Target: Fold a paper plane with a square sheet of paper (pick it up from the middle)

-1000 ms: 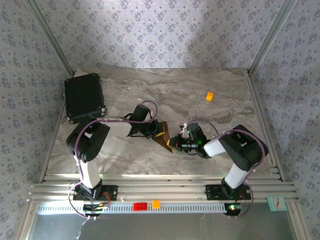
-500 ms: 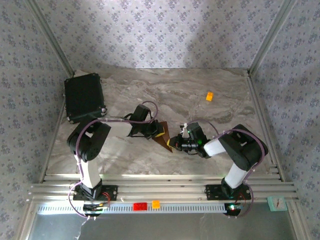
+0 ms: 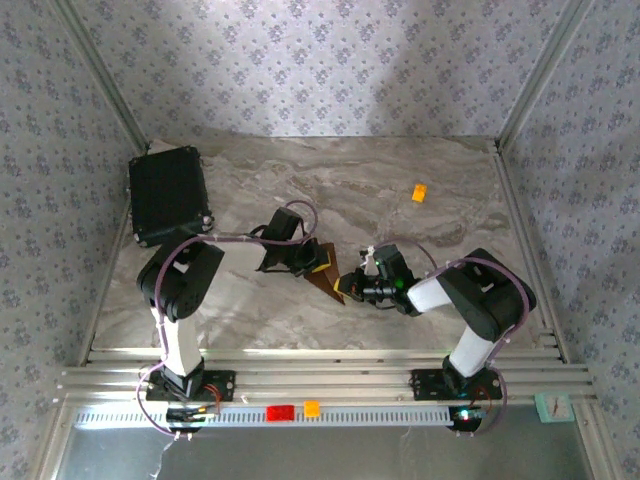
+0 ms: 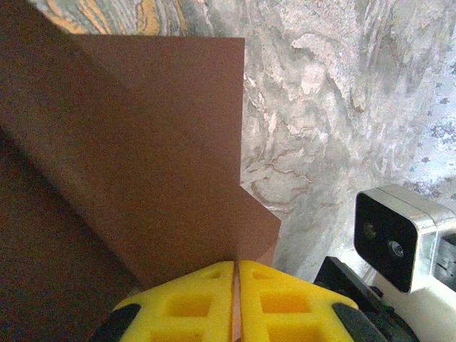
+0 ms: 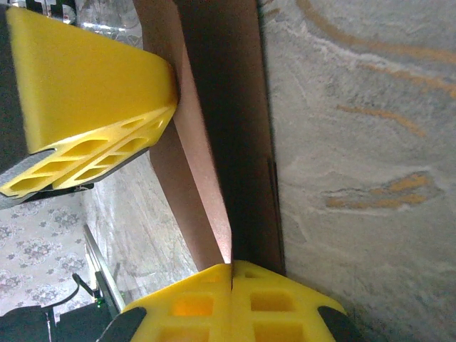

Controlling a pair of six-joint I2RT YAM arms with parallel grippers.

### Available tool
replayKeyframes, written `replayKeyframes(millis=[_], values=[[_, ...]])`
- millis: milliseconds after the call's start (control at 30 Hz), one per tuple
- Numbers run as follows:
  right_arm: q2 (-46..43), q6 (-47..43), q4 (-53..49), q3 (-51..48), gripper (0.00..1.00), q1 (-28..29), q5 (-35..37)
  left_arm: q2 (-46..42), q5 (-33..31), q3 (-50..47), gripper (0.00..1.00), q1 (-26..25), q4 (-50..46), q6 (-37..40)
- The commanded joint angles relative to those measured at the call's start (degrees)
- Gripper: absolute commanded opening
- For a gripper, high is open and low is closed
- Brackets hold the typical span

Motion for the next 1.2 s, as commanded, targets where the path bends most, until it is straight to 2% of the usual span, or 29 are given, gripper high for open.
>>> replayKeyframes(millis=[0,1167], values=[[2.1,0.4,-8.2,-0.7,0.00,0.6,-2.1,1.6,-0.3,1.5,0.11,-0.3,-1.2,1.3],[1.7,-0.1,-9.6,-0.4,0.00,0.9,-1.6,4.2,1.0,4.3,0.11,-0.4,-6.0,6.0]])
